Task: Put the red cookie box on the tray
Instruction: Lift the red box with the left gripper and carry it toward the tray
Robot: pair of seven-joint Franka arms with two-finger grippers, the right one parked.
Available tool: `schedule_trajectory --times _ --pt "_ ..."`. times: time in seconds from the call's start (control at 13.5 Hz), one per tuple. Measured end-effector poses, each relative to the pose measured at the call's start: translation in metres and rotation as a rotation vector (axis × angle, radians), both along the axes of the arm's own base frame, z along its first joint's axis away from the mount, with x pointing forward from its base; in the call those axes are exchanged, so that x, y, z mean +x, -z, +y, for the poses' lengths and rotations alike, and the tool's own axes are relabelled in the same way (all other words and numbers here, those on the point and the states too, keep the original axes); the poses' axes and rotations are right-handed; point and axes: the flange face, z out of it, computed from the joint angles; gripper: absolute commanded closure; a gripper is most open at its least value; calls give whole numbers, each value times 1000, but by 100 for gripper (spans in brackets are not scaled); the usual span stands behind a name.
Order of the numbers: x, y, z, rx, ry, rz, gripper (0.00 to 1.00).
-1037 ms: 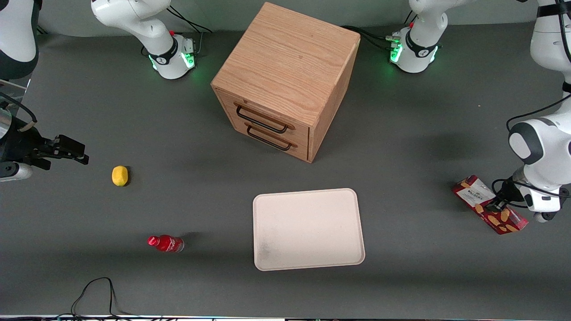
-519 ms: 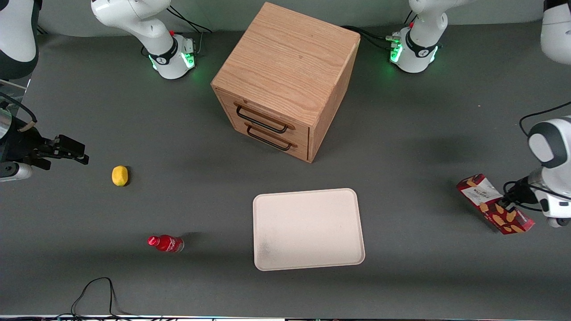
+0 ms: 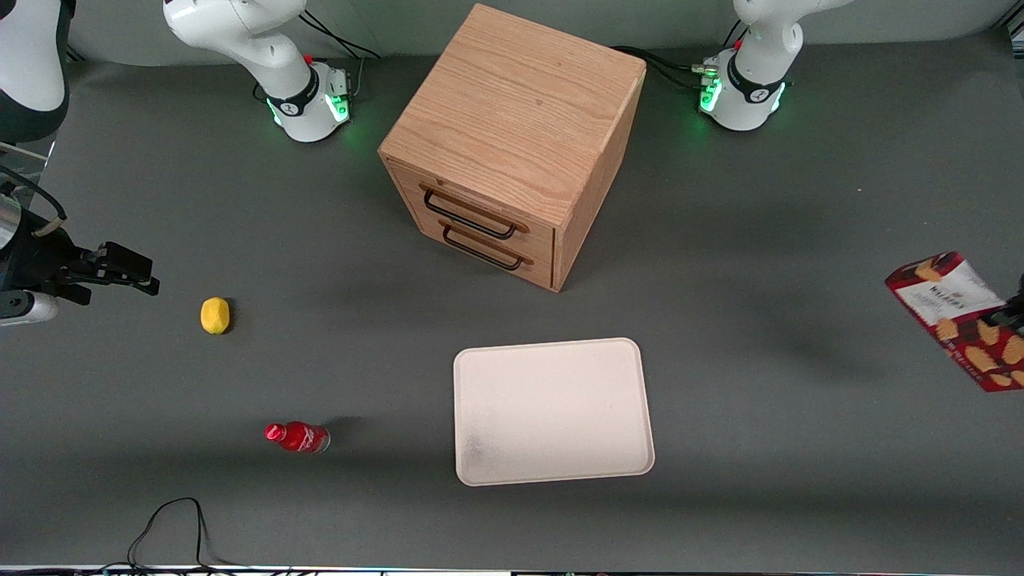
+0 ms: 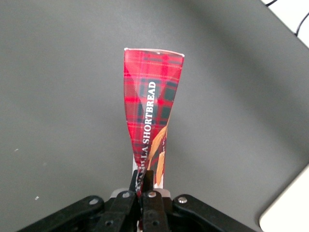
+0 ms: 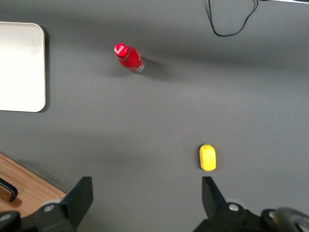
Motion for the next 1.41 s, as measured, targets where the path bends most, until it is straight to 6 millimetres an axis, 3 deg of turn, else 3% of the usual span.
schedule_trajectory --times 0.15,0.3,0.52,0.67,1.04,1.41 --pt "-8 -31 -4 3 6 -12 100" --pt "-8 -41 -10 4 27 -26 100" --pt "0 -43 -52 1 134 -35 100" --pt "6 -43 -103 -1 219 -36 100" --pt "4 -33 -267 55 479 -26 100" --pt "-9 -39 -371 50 536 -62 100"
